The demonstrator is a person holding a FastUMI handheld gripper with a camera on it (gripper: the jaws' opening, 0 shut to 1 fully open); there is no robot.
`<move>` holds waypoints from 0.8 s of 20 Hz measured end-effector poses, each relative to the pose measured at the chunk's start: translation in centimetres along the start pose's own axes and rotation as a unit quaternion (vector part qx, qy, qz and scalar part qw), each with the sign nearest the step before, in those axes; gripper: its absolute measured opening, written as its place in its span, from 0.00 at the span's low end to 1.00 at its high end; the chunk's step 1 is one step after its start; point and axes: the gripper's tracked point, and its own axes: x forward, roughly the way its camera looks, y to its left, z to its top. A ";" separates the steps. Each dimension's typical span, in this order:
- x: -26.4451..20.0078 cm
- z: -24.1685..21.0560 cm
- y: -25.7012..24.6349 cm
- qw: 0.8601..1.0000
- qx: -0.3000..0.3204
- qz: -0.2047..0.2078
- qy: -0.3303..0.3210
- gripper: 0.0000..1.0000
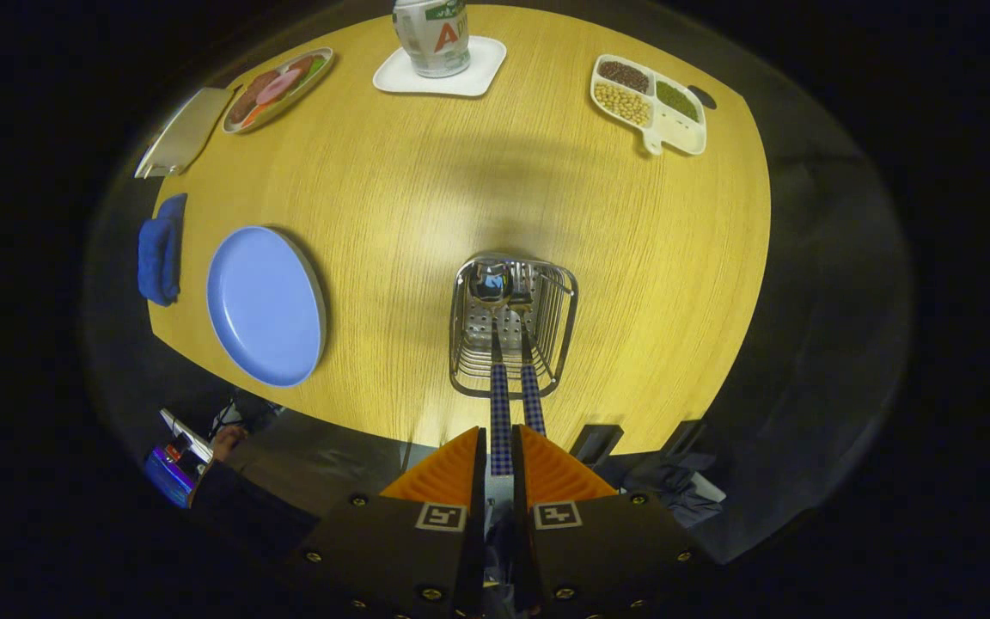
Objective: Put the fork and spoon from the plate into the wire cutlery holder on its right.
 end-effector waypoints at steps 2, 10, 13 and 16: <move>-2.1 1.2 1.1 0.997 0.004 0.002 -0.072 0.14; -18.3 3.5 10.1 0.872 0.056 0.043 -0.484 0.14; -23.7 1.5 13.0 0.789 0.063 0.045 -0.610 0.14; -28.7 -2.7 14.5 0.688 0.073 -0.020 -0.722 0.20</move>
